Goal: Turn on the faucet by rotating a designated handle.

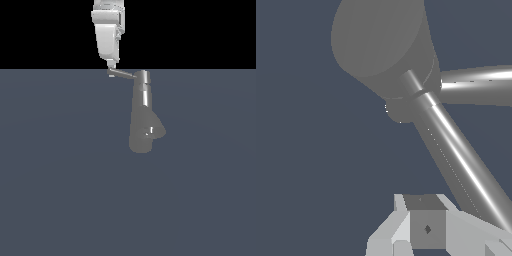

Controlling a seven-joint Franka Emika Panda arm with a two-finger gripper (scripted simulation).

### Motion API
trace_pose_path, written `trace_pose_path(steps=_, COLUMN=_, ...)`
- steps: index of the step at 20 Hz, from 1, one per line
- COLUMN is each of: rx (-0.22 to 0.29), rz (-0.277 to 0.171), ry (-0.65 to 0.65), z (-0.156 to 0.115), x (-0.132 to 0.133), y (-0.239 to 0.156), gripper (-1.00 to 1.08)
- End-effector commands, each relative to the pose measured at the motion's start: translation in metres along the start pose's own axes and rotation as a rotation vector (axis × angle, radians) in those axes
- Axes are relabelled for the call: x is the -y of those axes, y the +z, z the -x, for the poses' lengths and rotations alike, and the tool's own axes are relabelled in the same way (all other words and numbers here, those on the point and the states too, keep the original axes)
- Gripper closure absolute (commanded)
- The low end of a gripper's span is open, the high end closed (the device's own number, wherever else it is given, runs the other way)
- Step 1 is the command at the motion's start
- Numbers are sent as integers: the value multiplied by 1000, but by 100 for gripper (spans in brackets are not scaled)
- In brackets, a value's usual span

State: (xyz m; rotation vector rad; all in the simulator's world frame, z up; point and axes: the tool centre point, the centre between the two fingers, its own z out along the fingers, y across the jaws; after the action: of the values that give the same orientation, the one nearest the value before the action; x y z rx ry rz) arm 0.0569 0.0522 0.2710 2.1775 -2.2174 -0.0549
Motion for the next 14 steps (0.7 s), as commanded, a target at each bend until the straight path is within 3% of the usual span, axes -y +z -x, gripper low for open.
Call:
trace_pose_path(steps=1, rx=1, rz=13, ry=-9, z=6, x=-12, y=0, gripper=108)
trace_pose_path(steps=5, rx=0, rz=-1, ry=3, z=-1, x=-11, y=-5, gripper=108)
trace_pose_path(steps=14, rx=0, rz=4, ry=-2, z=-23, x=-37, y=-14, gripper=108)
